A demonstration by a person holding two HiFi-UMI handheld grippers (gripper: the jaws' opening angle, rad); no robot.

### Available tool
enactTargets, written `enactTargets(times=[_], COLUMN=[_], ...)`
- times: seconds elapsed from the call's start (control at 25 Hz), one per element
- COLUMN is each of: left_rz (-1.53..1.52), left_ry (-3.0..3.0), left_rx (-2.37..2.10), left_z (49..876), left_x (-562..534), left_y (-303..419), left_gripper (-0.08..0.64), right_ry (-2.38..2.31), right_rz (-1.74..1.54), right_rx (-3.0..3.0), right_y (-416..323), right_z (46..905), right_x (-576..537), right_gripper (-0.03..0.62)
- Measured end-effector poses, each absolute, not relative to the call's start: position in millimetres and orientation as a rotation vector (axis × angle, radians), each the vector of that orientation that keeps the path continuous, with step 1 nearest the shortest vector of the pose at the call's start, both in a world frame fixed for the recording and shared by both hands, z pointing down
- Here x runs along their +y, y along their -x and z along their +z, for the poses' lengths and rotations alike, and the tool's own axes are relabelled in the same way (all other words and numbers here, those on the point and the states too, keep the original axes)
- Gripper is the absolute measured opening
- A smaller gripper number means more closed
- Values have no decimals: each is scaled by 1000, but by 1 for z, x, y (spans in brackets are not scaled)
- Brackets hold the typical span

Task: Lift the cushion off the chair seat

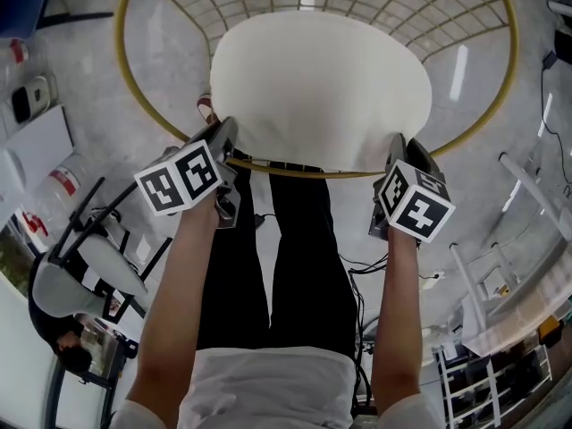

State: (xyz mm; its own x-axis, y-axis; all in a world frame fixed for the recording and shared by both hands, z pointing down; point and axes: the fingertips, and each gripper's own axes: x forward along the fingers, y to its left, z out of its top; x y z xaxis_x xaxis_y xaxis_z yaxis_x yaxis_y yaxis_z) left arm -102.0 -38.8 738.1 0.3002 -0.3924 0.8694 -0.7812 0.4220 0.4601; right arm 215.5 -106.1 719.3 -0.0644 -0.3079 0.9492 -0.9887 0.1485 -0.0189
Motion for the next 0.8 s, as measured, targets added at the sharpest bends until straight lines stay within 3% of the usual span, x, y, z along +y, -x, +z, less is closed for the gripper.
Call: enactTargets(times=[0.8], left_rz=[348], left_ry=[-1258], left_rx=[-1283], left_z=[694], left_x=[-47], left_y=[107], left_gripper=[63], right_ry=[-1295], right_rz=[991], right_rx=[-1588], right_y=[-201], right_z=[688], right_x=[-102], right_gripper=[57])
